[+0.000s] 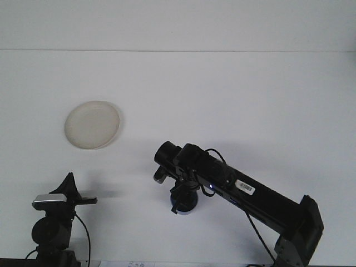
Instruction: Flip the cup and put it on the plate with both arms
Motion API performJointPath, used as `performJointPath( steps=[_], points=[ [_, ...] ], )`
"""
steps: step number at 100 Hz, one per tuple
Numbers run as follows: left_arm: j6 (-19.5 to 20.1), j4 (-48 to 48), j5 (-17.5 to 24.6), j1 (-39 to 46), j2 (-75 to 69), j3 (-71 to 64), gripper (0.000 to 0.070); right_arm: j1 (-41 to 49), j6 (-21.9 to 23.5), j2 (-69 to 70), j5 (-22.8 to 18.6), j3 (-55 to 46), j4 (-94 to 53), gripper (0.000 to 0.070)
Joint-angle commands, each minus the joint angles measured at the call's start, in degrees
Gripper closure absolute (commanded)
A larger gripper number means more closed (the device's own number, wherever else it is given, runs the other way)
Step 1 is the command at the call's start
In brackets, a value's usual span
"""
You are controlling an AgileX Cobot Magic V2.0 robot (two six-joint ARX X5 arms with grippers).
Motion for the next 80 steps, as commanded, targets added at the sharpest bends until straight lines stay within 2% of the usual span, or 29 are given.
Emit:
performJointPath(
  steps=[1,32,44,66,80],
  points=[
    [0.1,0.8,-0.3,0.1,-0.1,-1.1,0.0685,0.0,-0.9,-2.8,0.3,1.4,1.1,0.0382],
    [0.1,0.8,-0.3,0.1,-0.1,-1.1,0.0685,-2.6,-0.2,-24.8,0.2,-2.5,13.2,0.0382],
    [0.1,0.7,-0.3,0.1,-0.1,-1.1,0.0685,-2.6,-0.2,-38.4,0.3,-12.9,21.5,0.0382],
    [0.1,0.8,-0.3,0.1,-0.1,-1.1,0.0685,-2.5,0.1,-64.8,0.3,-39.1,37.3,0.0382],
    [0.1,1.3,-0.3,0.1,-0.1,-1.1,0.0685,-2.5,0.3,-77.8,0.3,-49.5,41.5,0.0382]
  ],
)
